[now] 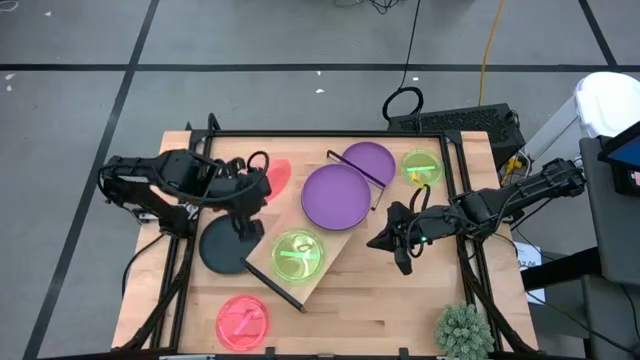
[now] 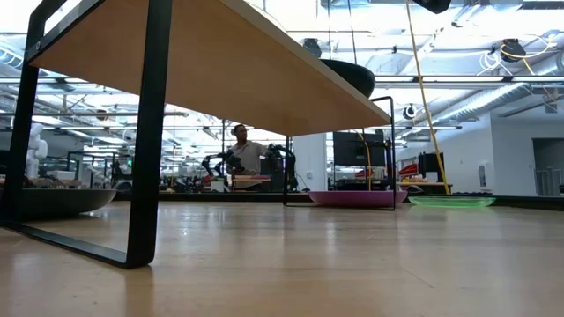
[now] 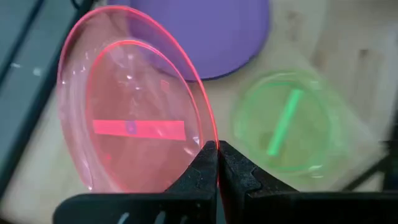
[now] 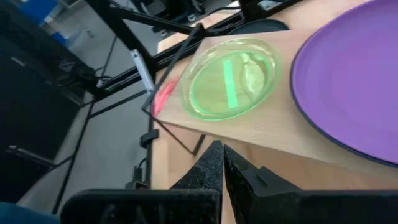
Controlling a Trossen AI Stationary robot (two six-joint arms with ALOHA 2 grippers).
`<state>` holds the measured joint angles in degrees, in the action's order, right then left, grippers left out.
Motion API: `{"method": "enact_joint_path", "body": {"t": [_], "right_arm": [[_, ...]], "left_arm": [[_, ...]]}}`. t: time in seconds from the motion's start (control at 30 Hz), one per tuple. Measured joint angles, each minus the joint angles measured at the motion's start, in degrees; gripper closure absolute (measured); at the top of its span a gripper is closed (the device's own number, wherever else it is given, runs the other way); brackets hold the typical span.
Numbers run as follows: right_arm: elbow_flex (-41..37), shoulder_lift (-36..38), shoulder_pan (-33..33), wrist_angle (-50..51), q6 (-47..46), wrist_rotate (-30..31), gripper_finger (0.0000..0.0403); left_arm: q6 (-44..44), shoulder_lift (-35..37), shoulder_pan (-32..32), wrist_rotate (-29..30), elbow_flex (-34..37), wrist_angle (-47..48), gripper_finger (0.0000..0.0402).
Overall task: Place and stack plates onto a shelf
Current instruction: Stack the top pink plate on top of the green plate on the shelf
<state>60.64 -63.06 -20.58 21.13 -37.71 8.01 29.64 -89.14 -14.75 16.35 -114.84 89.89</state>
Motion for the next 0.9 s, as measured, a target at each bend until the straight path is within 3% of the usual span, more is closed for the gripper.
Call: {"method": "enact_joint_path", "body": {"t": [0.33,0.6,0.9], "right_arm": [[0.0,4.9,0.0,5.4,3.4,-0.8,0.0403],[0.0,8.0,0.0,7.6,5.7,-0.7,0.0403],[0.0,8.2,0.0,8.6,5.9,-0.7,0.0403]], "left_arm": [[4.5,-6.4,-10.1,-1.7,-8.1,-1.2,0.0399],[-2.4,-11.6,-14.3,-4.3,-8.4,-9.2,0.0399],[-3.4,-16.2,-15.9,-4.1,-8.4,-10.0,0.0399]]}}
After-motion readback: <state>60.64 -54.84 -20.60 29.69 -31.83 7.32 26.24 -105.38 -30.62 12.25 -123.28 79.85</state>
